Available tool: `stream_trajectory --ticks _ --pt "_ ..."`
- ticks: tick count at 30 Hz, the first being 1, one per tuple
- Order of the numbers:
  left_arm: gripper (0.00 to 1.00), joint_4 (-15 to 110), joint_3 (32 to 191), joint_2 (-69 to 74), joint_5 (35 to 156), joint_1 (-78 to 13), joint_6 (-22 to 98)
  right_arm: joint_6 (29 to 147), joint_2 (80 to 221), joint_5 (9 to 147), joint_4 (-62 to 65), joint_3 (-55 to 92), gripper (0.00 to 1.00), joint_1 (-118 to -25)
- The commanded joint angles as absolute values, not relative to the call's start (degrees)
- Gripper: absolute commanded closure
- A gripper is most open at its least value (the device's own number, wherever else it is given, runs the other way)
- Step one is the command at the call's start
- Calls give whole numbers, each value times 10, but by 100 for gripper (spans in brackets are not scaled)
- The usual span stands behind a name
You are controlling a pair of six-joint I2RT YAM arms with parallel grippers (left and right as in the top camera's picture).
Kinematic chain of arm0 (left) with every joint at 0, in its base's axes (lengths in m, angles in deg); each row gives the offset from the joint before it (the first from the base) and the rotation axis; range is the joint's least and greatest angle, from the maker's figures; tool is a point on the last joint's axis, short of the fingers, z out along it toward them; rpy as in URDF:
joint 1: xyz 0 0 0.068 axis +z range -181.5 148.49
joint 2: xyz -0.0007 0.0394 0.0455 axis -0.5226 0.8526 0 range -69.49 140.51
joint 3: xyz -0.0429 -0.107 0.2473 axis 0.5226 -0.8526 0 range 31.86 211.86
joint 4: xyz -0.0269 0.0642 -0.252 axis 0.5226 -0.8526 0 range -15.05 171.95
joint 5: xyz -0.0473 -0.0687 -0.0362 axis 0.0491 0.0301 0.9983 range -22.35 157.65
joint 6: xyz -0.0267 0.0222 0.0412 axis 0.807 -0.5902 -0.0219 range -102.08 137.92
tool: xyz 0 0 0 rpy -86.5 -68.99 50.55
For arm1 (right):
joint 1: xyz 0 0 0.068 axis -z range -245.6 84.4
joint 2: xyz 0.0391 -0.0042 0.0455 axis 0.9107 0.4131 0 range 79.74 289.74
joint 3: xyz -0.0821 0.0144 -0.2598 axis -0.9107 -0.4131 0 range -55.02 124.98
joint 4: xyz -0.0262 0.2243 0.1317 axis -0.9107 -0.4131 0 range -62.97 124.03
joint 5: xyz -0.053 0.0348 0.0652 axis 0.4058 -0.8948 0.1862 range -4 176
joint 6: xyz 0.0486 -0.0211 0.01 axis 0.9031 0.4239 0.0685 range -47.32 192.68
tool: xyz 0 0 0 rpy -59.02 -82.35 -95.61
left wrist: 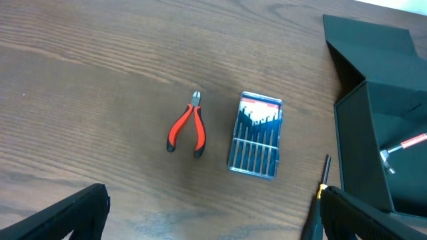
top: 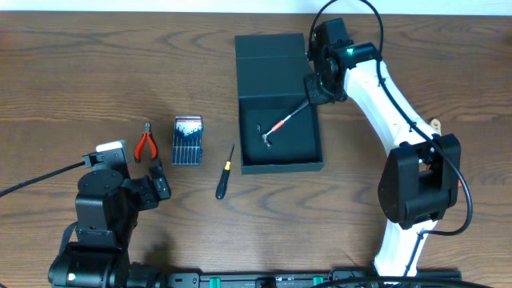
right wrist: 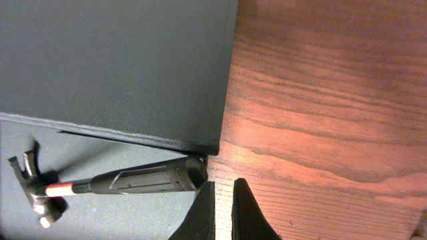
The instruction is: Pack container
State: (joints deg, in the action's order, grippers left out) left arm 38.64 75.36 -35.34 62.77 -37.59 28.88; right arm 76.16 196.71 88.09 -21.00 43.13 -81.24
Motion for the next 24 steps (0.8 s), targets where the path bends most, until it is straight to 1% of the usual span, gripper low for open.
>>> stream_trajectory --ticks 1,12,17,24 --pt "1 387 768 -353 627 -374 296 751 1971 877 -206 413 99 -809" --pt "2 387 768 -353 627 -374 297 751 1971 877 -192 402 99 -809" --pt "2 387 768 -353 627 -374 296 752 1971 912 -176 403 99 -808" --pt "2 387 768 -353 627 -374 297 752 1971 922 -150 403 99 -808"
